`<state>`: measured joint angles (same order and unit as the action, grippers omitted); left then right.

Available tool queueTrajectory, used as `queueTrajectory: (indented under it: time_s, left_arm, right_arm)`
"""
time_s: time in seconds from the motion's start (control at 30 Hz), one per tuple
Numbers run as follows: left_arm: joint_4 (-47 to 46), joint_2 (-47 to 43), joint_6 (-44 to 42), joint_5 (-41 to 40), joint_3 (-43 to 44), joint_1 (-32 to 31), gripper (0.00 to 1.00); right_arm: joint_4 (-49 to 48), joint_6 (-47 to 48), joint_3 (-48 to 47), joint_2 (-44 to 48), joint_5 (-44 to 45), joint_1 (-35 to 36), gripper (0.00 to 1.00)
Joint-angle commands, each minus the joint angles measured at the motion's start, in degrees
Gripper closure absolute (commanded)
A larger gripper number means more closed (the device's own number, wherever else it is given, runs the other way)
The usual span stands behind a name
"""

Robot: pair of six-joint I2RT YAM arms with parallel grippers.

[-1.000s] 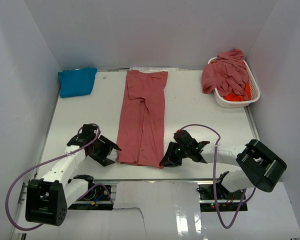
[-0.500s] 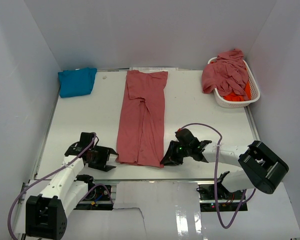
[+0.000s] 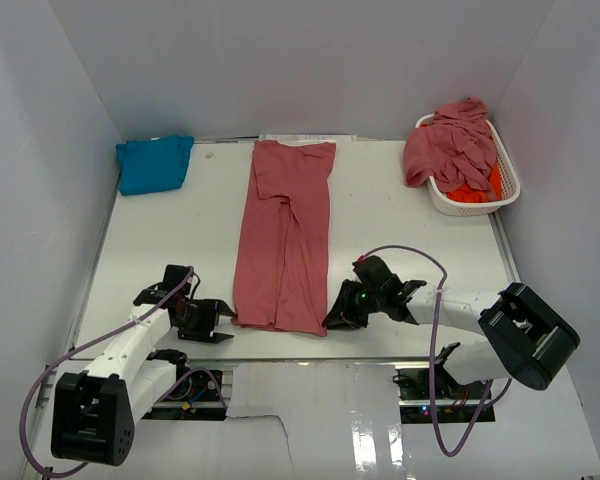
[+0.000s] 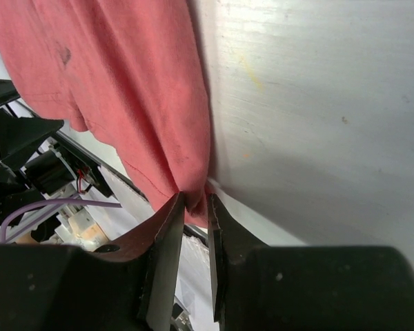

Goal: Fold and stack the t-shirts
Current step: Grab the bottom of the folded rectangular tshirt with both arms

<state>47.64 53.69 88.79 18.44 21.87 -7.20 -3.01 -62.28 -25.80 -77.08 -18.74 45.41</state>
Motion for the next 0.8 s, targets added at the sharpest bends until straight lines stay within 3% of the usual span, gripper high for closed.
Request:
queueTrajectory:
  time_s: [0.0, 0.5, 0.53, 0.6, 0.63, 0.73, 0.77]
  left_arm:
    - [-0.17, 0.53, 14.21, -2.35, -1.39, 0.43, 0.41]
    - [-6.59, 6.25, 16.41, -4.72, -0.25, 0.52, 0.44]
    - [-6.68, 6.42, 16.5, -4.73, -0.25, 0.61, 0.56]
    - [-7.64, 7.04, 16.5, -4.64, -0.42, 0.52, 0.69]
    - [-7.99, 7.39, 16.59, -4.29, -0.42, 0.61, 0.83]
    - [-9.49, 8.36, 16.85, -3.67, -0.69, 0.52, 1.0]
    - [-9.67, 8.45, 16.76, -3.58, -0.6, 0.52, 1.0]
  right_arm:
    - [0.28, 1.2, 0.49, 1.14, -1.03, -0.41, 0.73]
    - [0.19, 1.2, 0.67, 1.05, -1.38, -0.67, 0.72]
    - [0.19, 1.11, 0.75, 0.88, -1.38, -0.67, 0.72]
    - [0.19, 1.2, 0.75, 0.88, -1.38, -0.67, 0.71]
    - [0.19, 1.2, 0.75, 0.88, -1.38, -0.67, 0.71]
    - [0.11, 1.11, 0.75, 0.88, -1.38, -0.67, 0.71]
    - [0.19, 1.11, 0.75, 0.79, -1.47, -0.67, 0.71]
